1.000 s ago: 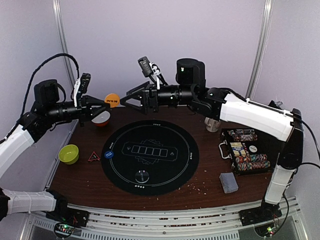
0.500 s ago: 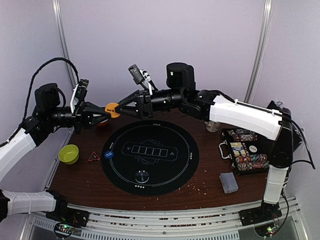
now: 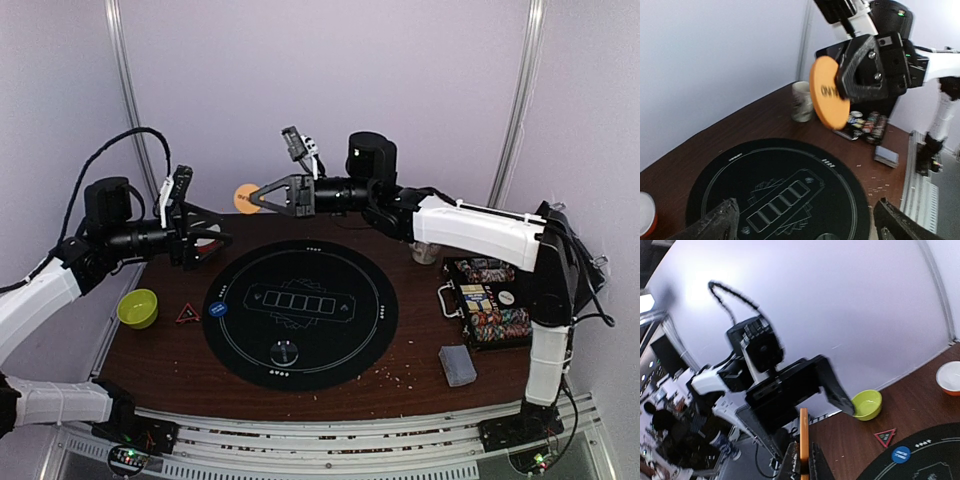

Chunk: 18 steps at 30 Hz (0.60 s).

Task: Distribute texas hold em gaming equipment
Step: Pass from the left arm to the right, then place the big blind button in the big blind area.

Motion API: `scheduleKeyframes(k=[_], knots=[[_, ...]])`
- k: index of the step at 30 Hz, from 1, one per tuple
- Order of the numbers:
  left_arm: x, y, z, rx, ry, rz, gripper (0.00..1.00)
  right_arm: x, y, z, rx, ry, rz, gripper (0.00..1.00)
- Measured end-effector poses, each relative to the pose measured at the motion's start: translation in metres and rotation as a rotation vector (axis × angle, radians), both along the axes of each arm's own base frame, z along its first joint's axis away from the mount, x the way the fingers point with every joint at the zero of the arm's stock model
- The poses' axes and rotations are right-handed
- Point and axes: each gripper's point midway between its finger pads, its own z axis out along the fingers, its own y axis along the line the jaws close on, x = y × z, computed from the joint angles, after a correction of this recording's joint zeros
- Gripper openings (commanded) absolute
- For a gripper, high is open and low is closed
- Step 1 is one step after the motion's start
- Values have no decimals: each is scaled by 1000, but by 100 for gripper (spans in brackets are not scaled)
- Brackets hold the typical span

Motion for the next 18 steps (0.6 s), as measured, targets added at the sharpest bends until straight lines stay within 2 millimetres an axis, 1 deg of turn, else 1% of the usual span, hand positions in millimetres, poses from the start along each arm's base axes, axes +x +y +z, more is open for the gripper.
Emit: scheduleKeyframes(k=[2, 3, 4, 6, 8, 9, 10, 13, 15, 18], knots=[[27, 11, -21, 45, 46, 147, 98, 48, -13, -19, 4, 97, -107, 0], [40, 17, -33, 71, 72, 216, 98, 76, -21, -34, -1, 151, -172, 0], [54, 24, -46, 102, 97, 288, 98, 104, -29, -54, -9, 215, -239, 0], [75, 35, -72, 161, 148, 401, 98, 154, -46, -102, -37, 336, -363, 0], [90, 45, -92, 212, 181, 481, 98, 191, -61, -156, -91, 441, -480, 0], [96, 49, -102, 239, 195, 517, 98, 202, -65, -178, -118, 478, -522, 0], [101, 54, -110, 261, 204, 548, 98, 213, -69, -207, -163, 530, -575, 0], [111, 63, -126, 312, 221, 610, 98, 223, -68, -260, -245, 626, -655, 0], [115, 68, -134, 343, 225, 639, 98, 226, -68, -285, -285, 676, -696, 0], [119, 74, -141, 379, 218, 671, 98, 236, -62, -305, -308, 715, -739, 0]])
